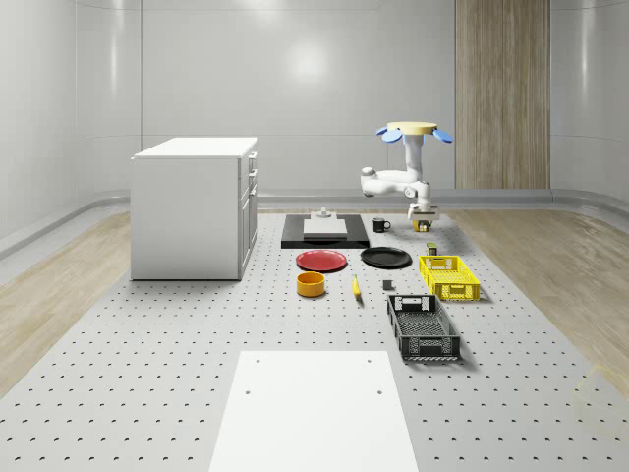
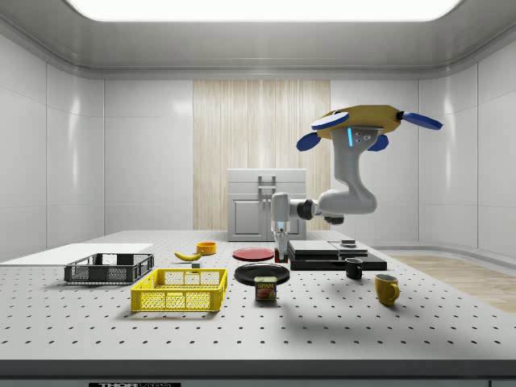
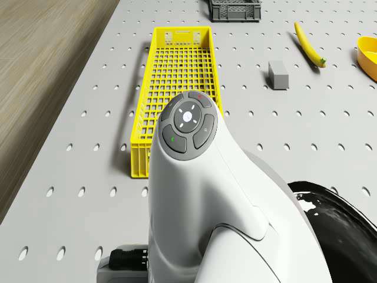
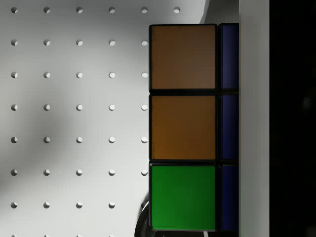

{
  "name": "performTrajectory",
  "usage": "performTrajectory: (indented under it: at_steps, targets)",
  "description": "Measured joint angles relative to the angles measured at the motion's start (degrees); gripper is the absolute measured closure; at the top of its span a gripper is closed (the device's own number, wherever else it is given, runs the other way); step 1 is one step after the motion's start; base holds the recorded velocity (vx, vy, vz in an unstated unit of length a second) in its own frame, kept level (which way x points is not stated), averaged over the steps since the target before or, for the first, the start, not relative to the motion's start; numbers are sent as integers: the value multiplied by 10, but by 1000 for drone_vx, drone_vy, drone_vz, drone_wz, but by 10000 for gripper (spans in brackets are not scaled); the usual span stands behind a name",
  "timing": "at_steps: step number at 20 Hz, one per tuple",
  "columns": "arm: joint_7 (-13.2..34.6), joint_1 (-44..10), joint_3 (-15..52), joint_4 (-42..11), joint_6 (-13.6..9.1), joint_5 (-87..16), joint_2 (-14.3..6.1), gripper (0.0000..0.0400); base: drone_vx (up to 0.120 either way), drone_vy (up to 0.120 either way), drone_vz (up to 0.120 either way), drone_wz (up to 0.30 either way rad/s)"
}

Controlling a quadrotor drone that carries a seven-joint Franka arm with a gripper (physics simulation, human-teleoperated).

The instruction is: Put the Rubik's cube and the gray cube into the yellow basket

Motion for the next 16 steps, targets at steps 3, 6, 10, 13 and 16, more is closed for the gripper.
performTrajectory:
  at_steps: [3, 6, 10, 13, 16]
  targets:
    - [1, -1, 1, 0, 4, 2, -4, 75, 120, 93, 0, 0]
    - [1, -1, 1, 0, 7, 3, -8, 75, 120, 0, 0, 0]
    - [2, -2, 2, 0, 12, 5, -13, 75, 120, 0, 0, 0]
    - [2, -2, 2, 0, 15, 6, -16, 75, 120, 0, 0, 0]
    - [2, -3, 3, 1, 18, 8, -19, 75, 120, 0, 0, 0]
